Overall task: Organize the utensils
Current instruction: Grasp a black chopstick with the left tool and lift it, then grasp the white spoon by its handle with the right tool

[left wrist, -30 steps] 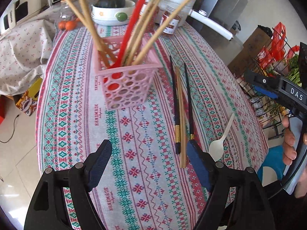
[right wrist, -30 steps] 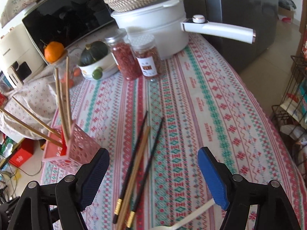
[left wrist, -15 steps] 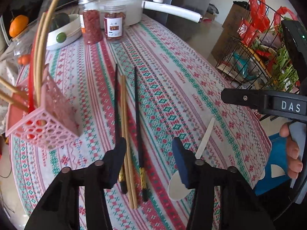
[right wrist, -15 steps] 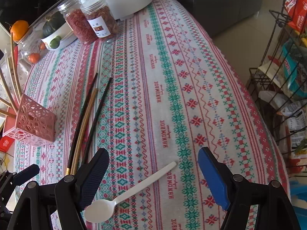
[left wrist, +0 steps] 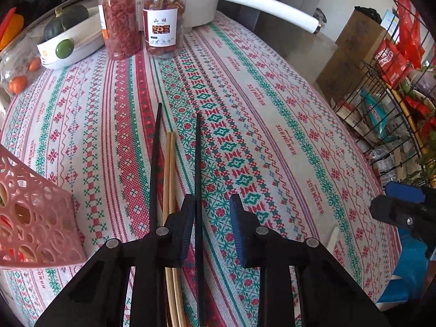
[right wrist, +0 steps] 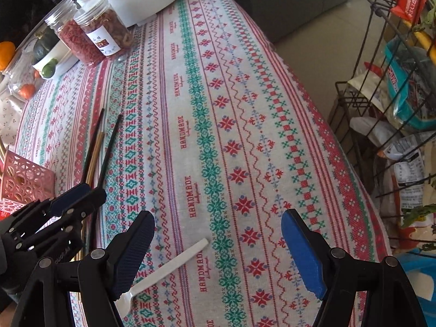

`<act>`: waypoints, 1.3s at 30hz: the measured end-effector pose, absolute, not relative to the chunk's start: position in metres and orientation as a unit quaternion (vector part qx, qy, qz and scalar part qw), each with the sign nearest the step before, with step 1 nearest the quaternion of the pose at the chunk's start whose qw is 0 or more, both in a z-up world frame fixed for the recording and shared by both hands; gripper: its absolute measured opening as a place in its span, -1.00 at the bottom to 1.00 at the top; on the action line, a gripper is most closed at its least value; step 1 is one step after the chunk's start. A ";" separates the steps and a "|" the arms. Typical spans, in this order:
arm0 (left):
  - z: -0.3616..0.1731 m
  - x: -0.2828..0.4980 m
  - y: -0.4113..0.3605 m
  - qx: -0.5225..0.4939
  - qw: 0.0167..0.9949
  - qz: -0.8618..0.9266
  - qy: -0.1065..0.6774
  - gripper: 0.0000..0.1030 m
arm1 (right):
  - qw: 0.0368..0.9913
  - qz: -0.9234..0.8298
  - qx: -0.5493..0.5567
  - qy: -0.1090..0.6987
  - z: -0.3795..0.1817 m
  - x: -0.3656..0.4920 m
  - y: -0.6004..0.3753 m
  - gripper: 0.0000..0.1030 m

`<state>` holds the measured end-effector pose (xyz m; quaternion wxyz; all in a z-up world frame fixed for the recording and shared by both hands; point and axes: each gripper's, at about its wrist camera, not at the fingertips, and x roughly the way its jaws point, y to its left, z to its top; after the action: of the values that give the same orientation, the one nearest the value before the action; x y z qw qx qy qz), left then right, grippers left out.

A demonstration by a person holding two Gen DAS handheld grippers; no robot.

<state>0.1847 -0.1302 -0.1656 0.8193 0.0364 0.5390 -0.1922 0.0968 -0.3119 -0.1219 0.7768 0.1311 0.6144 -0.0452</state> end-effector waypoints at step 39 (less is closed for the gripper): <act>-0.088 0.110 -0.056 0.018 0.843 -0.228 0.487 -0.90 | 0.708 -0.049 0.106 0.697 -0.178 0.091 -0.230 -0.36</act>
<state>0.1097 -0.0565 -0.0879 0.8427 0.0179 0.4873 -0.2282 0.0907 -0.2298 -0.1782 0.7079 0.1063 0.6966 -0.0487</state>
